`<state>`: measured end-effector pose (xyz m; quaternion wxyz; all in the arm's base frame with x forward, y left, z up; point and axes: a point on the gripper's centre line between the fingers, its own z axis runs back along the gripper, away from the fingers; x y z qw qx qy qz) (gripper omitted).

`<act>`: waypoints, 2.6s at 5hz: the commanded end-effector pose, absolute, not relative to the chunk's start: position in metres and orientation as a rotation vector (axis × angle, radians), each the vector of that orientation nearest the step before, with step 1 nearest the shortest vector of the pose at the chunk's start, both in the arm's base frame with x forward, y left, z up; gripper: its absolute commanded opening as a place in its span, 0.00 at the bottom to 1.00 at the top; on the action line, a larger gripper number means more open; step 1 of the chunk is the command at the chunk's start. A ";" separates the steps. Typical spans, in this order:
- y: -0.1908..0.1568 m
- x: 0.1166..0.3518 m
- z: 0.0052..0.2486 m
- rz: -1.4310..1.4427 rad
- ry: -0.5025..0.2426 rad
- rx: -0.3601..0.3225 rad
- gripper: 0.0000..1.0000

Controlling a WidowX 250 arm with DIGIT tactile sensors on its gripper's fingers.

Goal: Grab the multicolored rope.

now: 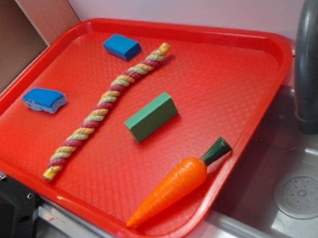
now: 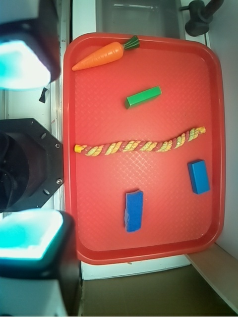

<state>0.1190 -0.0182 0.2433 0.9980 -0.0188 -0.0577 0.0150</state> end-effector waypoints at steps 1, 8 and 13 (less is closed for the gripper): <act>-0.018 0.119 0.243 0.030 -0.115 -0.038 1.00; -0.017 0.233 0.045 0.252 -0.098 -0.034 1.00; -0.020 0.239 0.019 0.150 0.055 -0.026 0.00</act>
